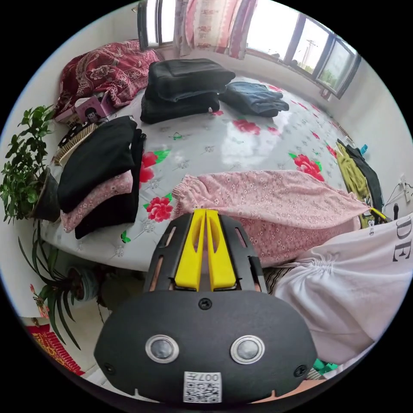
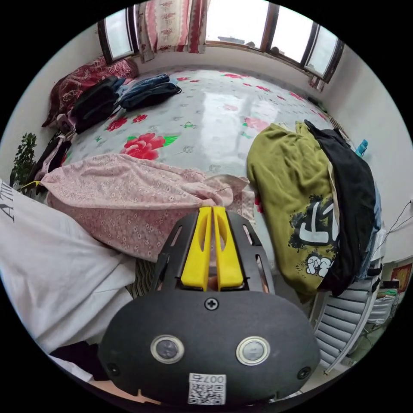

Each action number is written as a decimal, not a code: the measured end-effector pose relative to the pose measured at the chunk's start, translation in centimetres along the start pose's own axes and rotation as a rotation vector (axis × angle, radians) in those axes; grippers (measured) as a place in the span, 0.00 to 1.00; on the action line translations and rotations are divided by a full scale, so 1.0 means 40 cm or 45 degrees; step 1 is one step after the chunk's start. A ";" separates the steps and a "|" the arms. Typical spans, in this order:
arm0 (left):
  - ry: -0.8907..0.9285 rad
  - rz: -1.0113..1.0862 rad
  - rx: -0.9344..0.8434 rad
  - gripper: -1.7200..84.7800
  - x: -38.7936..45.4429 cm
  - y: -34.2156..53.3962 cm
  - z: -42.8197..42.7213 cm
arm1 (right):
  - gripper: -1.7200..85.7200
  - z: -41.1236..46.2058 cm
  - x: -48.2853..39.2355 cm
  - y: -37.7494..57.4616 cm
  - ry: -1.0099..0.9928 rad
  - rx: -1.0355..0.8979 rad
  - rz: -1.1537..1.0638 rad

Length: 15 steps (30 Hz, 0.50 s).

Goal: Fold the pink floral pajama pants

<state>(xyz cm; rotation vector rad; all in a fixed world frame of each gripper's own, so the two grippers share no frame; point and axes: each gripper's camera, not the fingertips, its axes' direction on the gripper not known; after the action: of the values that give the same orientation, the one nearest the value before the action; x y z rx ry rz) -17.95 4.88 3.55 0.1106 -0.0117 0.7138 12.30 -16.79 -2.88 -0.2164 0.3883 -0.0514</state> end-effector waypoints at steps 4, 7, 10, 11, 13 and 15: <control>-0.015 -0.041 -0.168 0.01 0.001 0.071 0.078 | 0.02 0.087 0.036 0.090 -0.050 -0.134 0.132; 0.033 -0.139 -0.360 0.01 0.003 0.119 0.204 | 0.04 0.167 0.084 0.121 -0.158 -0.272 0.337; 0.008 -0.112 -0.447 0.01 0.028 0.111 0.253 | 0.07 0.121 0.110 0.107 -0.164 -0.209 0.372; -0.010 -0.082 -0.464 0.01 0.036 0.098 0.259 | 0.08 0.109 0.114 0.100 -0.168 -0.207 0.369; -0.047 -0.038 -0.493 0.01 0.045 0.078 0.264 | 0.10 0.053 0.101 0.059 -0.134 -0.129 0.293; -0.063 -0.022 -0.514 0.01 0.046 0.054 0.268 | 0.11 0.031 0.062 0.017 -0.100 -0.044 0.233</control>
<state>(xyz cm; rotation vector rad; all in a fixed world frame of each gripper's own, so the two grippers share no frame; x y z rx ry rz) -17.68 6.58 14.51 -0.2577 -0.2010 0.6788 15.09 -16.10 -2.82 -0.2152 0.3298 0.1432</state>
